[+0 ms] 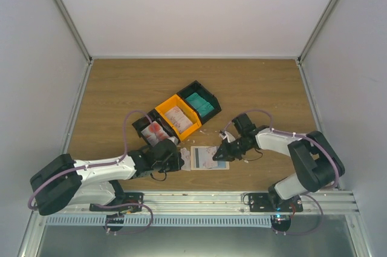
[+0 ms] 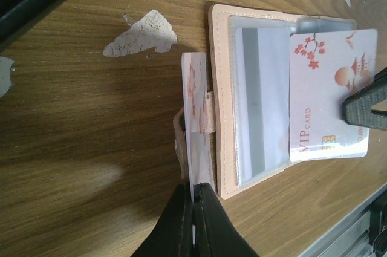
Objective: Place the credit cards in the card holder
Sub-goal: Insert the credit card into the card holder.
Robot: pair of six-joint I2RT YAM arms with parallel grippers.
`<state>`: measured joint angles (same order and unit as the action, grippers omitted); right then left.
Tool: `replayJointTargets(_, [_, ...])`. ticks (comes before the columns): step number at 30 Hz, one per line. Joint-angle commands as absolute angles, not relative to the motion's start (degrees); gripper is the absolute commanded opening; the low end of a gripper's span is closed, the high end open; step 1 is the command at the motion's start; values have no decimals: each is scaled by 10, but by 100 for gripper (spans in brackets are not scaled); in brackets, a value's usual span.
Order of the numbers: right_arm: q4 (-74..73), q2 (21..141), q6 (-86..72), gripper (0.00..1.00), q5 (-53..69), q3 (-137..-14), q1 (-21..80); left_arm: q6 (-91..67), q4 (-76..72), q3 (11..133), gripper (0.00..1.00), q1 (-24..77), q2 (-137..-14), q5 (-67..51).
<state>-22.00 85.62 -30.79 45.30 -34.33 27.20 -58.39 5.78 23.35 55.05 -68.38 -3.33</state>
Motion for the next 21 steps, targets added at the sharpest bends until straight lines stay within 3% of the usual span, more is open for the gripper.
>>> replayJointTargets(1, [-192,882,-338,1,459,-322,269,-576,83,228,0,555,-695,-17])
replayJointTargets(15, [-134,940,-355,1,471,-314,272,-574,69,224,0,555,-703,-29])
replayJointTargets(21, [-164,913,-352,1,396,-334,271,-576,77,223,0,555,-699,-24])
